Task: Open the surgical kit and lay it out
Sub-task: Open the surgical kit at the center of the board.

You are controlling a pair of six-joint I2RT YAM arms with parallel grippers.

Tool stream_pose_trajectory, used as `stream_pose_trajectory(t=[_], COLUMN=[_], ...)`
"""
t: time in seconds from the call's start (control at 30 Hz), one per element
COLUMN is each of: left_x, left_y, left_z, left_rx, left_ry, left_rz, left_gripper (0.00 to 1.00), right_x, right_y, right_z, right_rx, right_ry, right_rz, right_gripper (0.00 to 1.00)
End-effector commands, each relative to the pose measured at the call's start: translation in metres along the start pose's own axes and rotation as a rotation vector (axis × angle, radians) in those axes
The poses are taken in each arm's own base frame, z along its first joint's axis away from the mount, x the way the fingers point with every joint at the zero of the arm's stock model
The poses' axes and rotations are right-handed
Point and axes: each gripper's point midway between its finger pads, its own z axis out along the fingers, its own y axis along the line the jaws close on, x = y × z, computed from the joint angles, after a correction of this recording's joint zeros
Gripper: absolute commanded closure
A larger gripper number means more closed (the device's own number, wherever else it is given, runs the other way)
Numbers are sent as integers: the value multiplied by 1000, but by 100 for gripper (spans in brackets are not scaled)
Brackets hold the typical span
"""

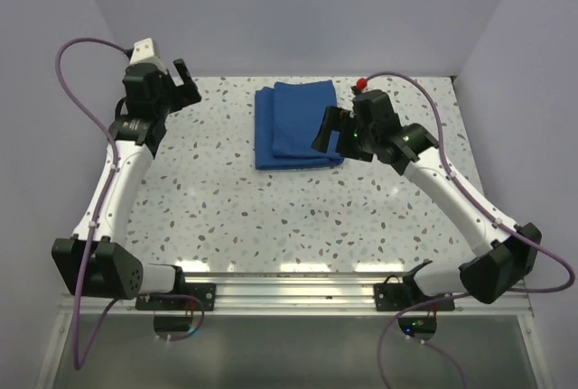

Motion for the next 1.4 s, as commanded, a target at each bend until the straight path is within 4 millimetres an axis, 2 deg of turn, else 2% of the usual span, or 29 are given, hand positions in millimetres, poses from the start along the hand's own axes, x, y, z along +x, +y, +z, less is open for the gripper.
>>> stream_pose_trajectory(t=[0.0,0.03,0.07,0.1,0.13,0.17,0.2,0.23,0.27,0.3,0.33,0.37,0.43,0.5,0.53,0.6,0.63,0.73,0.77,0.87,0.93,1.07,1.17,1.2,1.27,1.3,1.37], left_x=[-6,7,11,27,76,97,118,140,169,184,192,203,205,197,197,196,198,202,201,204,210,207,202,200,199,198,200], left_y=[-26,-47,-55,-59,-59,-56,-56,-57,-63,-59,-52,-39,-28,-28,-28,-29,-30,-27,-27,-24,-21,-15,-15,-16,-15,-16,-15], left_z=[-49,-53,-67,-70,-63,-63,-61,-60,-56,-53,-52,-42,-41,-45,-46,-50,-53,-58,-61,-69,-74,-75,-72,-72,-71,-70,-68], left_rx=[146,285,362,407,474,486,503,515,567,552,489,409,351,352,352,360,364,354,359,358,348,322,315,316,313,313,308], left_ry=[48,63,50,66,127,181,246,327,457,532,612,630,626,593,591,592,607,629,622,619,628,613,602,599,599,596,600], left_rz=[-95,-110,-119,-118,-151,-215,-231,-239,-229,-216,-204,-176,-159,-152,-154,-160,-161,-156,-151,-153,-152,-129,-121,-121,-119,-118,-115], left_gripper=[0,0,0,0,0,0,0,0,0,0,0,0,0,0,0,0,0,0,0,0,0,0,0,0,0,0,0], right_x=[4,-6,-8,-12,-24,-26,-21,-32,-34,-26,-33,-32,-23,-16,-9,-4,1,6,14,23,29,43,60,67,74,76,78], right_y=[19,33,34,39,55,58,55,71,73,64,75,75,76,78,79,77,70,65,57,43,35,5,-22,-31,-38,-40,-41], right_z=[16,16,28,34,30,36,59,54,61,89,87,94,123,141,159,176,193,215,228,248,255,264,268,269,270,270,272], right_rx=[-52,-80,-59,-55,-75,-59,-6,0,24,96,94,109,137,149,160,178,209,238,265,316,345,454,544,568,583,590,590], right_ry=[99,76,83,77,55,64,105,94,97,134,127,138,185,206,214,212,215,205,213,214,224,252,302,321,339,346,351], right_rz=[-43,-52,-50,-55,-70,-101,-128,-167,-222,-258,-279,-295,-306,-319,-332,-341,-341,-331,-326,-321,-330,-374,-414,-421,-428,-427,-431], right_gripper=[2,2,2,1,1,2,2,1,2,2,2,2,4,4,4,4,5,5,5,5,6,11,25,41,58,73,85])
